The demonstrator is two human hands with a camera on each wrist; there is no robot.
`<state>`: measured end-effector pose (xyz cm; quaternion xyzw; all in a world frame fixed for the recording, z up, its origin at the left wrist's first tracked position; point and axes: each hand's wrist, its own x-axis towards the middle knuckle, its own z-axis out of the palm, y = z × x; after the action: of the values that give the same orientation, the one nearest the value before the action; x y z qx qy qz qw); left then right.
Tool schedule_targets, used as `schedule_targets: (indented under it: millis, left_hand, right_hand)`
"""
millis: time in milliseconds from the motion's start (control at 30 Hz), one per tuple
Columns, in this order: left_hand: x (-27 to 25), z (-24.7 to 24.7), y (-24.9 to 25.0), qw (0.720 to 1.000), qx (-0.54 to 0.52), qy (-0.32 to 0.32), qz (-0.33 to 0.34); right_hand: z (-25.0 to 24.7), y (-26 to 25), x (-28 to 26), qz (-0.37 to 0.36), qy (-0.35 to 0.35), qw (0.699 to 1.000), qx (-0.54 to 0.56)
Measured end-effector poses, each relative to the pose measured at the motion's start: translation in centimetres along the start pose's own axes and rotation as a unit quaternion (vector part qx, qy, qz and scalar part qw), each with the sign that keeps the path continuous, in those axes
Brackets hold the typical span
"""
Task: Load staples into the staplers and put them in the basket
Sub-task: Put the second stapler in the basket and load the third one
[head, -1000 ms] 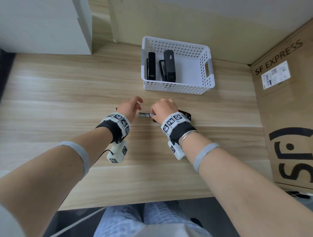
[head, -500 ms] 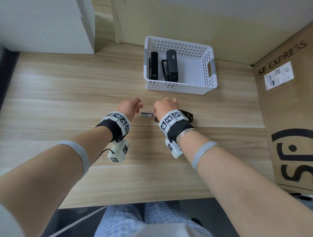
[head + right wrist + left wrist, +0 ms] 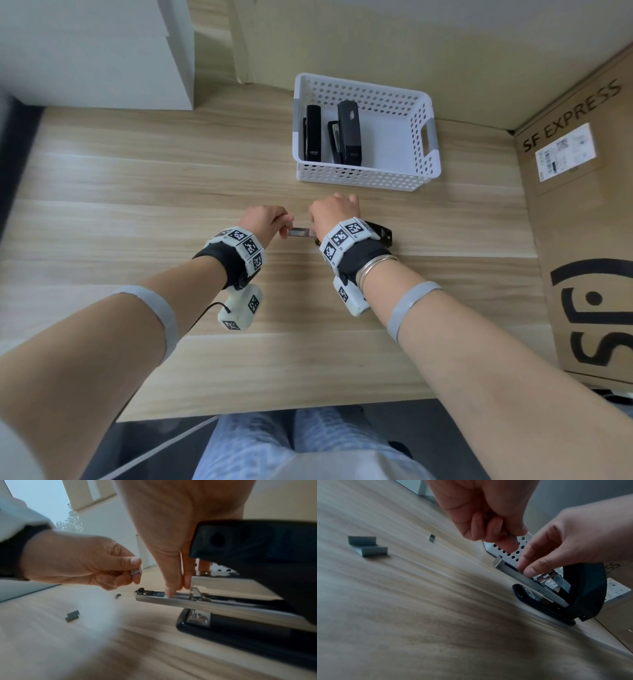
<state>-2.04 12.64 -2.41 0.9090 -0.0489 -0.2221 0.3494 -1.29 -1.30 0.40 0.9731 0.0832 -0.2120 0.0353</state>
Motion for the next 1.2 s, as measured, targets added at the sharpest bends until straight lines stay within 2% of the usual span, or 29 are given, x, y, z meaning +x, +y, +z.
schedule_targets:
  millis: [133,400,500,700,967,1200]
  left_hand:
    - [-0.2,0.2,0.6,0.999,-0.027,0.025,-0.009]
    - [0.1,0.6,1.1,0.999,-0.021,0.034,-0.033]
    - [-0.1,0.5,1.2,0.999,-0.014,0.023,-0.029]
    - [-0.5,0.5,0.9,0.999,0.025,0.007,-0.041]
    - [-0.5,0.9,0.3,0.998,0.043,-0.009,-0.053]
    - [-0.5,0.6,0.3,0.998,0.046,-0.017,-0.038]
  right_hand:
    - [0.0,0.0,-0.3,-0.057,0.045,0.994,0.077]
    - [0.2,-0.3,-0.4,-0.04,0.093,0.99,0.096]
    - [0.2,0.0,-0.5,-0.033,0.08,0.992,0.094]
    - [0.6,0.5,-0.8,-0.027,0.006,0.999,0.037]
    - [0.7,-0.6,-0.7,-0.044,0.015,0.999,-0.002]
    - [0.4,-0.9,-0.5,-0.038,0.006,0.999,-0.012]
